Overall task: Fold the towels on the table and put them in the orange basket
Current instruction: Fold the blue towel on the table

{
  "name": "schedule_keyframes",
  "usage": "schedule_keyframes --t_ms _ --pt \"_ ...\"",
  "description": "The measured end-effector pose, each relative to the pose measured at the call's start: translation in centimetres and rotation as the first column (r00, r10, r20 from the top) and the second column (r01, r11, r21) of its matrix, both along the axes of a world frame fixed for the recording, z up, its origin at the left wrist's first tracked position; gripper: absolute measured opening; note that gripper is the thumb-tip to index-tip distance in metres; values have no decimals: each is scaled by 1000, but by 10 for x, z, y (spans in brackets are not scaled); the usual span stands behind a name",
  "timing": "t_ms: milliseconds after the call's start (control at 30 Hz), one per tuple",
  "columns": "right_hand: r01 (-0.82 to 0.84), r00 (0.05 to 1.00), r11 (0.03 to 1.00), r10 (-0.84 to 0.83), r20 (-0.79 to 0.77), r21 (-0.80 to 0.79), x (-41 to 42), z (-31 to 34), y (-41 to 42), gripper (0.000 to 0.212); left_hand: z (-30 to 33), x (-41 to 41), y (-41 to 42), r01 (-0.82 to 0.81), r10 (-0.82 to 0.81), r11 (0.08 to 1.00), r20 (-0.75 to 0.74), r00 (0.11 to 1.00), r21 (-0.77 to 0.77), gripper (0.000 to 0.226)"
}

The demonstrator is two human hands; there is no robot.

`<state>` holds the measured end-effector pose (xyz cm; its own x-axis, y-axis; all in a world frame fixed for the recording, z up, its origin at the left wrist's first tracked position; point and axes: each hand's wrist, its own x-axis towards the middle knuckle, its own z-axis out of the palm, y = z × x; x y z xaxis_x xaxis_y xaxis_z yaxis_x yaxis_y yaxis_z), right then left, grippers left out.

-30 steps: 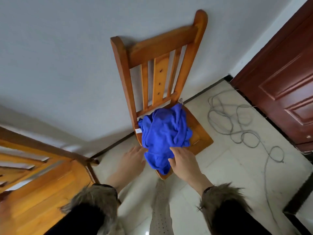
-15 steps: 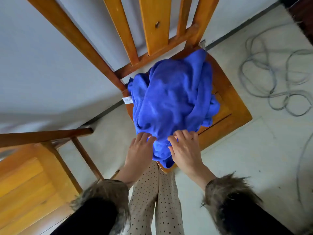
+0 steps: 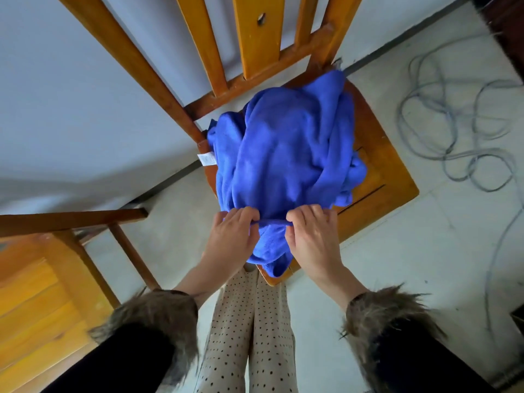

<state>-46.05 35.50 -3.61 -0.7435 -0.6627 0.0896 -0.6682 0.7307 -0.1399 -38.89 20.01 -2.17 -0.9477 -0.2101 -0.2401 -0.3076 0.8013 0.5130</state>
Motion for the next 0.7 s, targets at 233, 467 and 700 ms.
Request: schedule_keyframes --t_ms 233,467,700 --pt "89 989 987 -104 -109 -136 -41 105 -5 21 104 -35 -20 142 -136 988 -96 986 61 45" --pt "18 939 961 -111 -325 -277 -96 267 -17 19 259 -84 -45 74 -92 995 -364 927 -64 28" --pt "-24 865 915 -182 -467 -402 -125 417 -29 10 425 -105 -64 14 -45 998 -640 767 -54 21"
